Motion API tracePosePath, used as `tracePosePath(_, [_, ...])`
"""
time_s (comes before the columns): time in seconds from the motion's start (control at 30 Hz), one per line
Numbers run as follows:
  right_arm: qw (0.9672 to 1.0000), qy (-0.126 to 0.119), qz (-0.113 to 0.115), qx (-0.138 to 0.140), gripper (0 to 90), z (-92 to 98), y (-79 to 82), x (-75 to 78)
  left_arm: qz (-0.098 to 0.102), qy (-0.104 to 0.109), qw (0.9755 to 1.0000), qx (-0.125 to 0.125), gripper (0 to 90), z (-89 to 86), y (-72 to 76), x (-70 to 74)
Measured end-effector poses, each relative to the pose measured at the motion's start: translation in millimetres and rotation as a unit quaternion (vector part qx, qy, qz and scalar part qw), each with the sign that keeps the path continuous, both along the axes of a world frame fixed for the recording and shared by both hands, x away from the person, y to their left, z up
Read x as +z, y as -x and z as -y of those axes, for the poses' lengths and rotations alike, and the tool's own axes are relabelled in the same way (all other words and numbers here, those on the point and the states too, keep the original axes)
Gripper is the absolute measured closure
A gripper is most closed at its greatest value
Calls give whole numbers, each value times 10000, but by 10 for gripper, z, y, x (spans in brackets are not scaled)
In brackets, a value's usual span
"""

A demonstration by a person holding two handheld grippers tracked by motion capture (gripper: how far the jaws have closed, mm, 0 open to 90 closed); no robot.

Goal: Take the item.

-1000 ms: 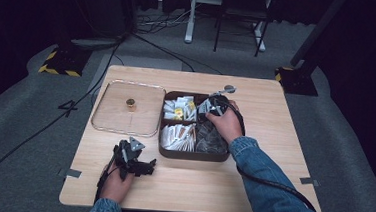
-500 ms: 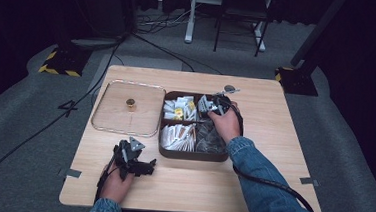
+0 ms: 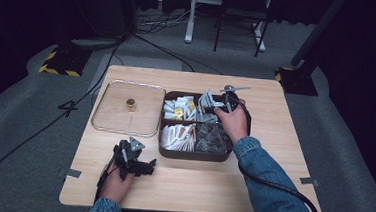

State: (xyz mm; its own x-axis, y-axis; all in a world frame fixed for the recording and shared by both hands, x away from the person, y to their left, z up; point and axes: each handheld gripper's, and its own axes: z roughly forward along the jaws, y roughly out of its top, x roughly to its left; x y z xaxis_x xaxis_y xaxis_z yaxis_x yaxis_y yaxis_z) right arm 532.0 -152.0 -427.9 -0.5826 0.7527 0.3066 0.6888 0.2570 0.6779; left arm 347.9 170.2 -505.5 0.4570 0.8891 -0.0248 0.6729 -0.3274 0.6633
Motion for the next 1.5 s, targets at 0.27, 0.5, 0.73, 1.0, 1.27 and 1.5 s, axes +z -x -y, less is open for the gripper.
tracePosePath(0.27, [9994, -238, 212, 116, 843, 169, 143, 197, 0, 12, 10000, 2, 0, 2, -4, -1])
tracePosePath(0.5, [9981, -452, 342, 249, 843, 347, 299, 372, 1, 11, 10000, 3, 0, 2, -4, -1])
tracePosePath(0.73, [9968, -553, 457, 354, 843, 522, 462, 529, 0, 11, 10000, 3, 0, 2, -4, -1])
tracePosePath(1.0, [9960, -600, 537, 397, 843, 752, 629, 678, 0, 13, 10000, 2, 0, 3, -4, -1])
tracePosePath(1.27, [9963, -668, 469, 286, 842, 1020, 734, 715, 5, 12, 10000, 2, 0, 3, -5, -1])
tracePosePath(1.5, [9964, -708, 455, 121, 842, 1226, 783, 679, 2, 15, 10000, 3, 0, 3, -5, -2])
